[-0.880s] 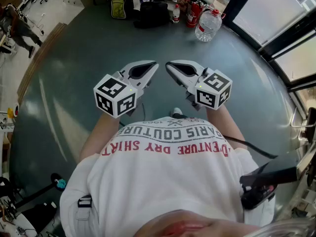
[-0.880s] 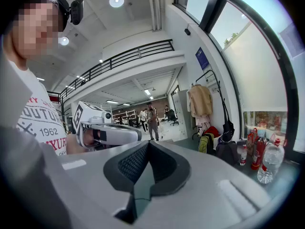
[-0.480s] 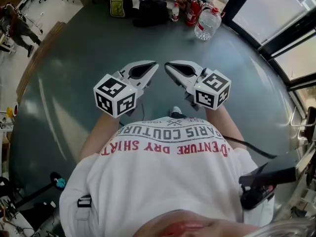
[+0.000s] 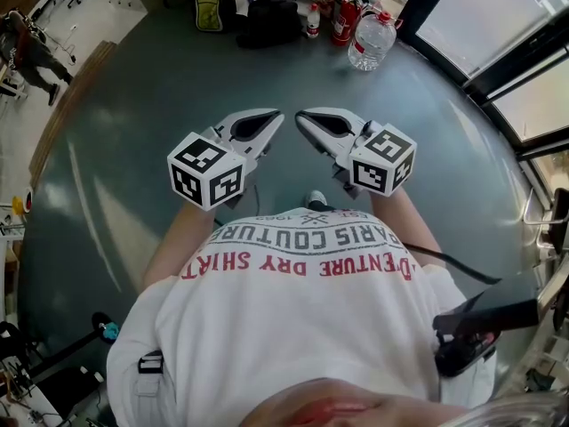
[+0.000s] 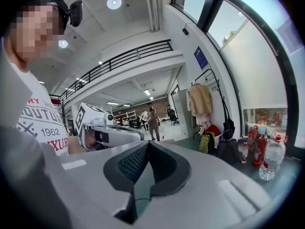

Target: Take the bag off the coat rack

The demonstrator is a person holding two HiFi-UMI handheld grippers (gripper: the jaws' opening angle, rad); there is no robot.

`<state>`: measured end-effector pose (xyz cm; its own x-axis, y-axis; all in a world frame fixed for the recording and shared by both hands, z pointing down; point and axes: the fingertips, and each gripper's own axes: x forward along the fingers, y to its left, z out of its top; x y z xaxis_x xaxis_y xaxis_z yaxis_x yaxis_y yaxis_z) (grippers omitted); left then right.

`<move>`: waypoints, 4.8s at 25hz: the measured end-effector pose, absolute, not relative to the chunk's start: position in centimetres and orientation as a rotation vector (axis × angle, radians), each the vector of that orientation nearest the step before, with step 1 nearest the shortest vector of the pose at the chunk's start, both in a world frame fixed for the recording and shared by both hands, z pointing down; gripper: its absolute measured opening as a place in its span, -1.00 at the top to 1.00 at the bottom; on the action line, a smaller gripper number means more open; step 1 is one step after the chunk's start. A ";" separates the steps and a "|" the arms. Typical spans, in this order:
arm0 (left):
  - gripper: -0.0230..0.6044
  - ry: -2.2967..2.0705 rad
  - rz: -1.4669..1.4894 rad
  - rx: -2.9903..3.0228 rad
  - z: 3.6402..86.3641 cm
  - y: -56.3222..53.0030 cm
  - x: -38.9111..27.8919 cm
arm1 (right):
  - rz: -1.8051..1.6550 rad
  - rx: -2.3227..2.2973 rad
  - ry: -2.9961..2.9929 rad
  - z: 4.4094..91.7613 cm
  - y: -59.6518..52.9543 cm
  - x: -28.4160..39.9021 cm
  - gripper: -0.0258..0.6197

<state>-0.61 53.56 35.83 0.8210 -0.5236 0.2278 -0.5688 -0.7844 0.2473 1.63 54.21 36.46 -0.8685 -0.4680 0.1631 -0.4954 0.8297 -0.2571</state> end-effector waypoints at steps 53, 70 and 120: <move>0.92 -0.958 0.221 2.580 39.9 -17.5 1.2 | 0.511 0.797 -2.848 40.9 -17.5 6.6 0.91; 0.92 -0.894 0.203 2.596 38.6 -50.4 -8.7 | 0.495 0.951 -2.826 37.8 -50.2 -2.1 0.91; 0.92 -1.136 0.140 2.211 47.0 -76.4 -14.5 | 0.574 0.993 -2.731 50.2 -90.1 -5.7 0.30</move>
<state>-14.47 -76.45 46.97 0.6206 -0.6934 0.3661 -0.7614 -0.4214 0.4926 -5.73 -90.15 50.24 -0.7609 -0.5789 0.2930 -0.6479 0.7025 -0.2944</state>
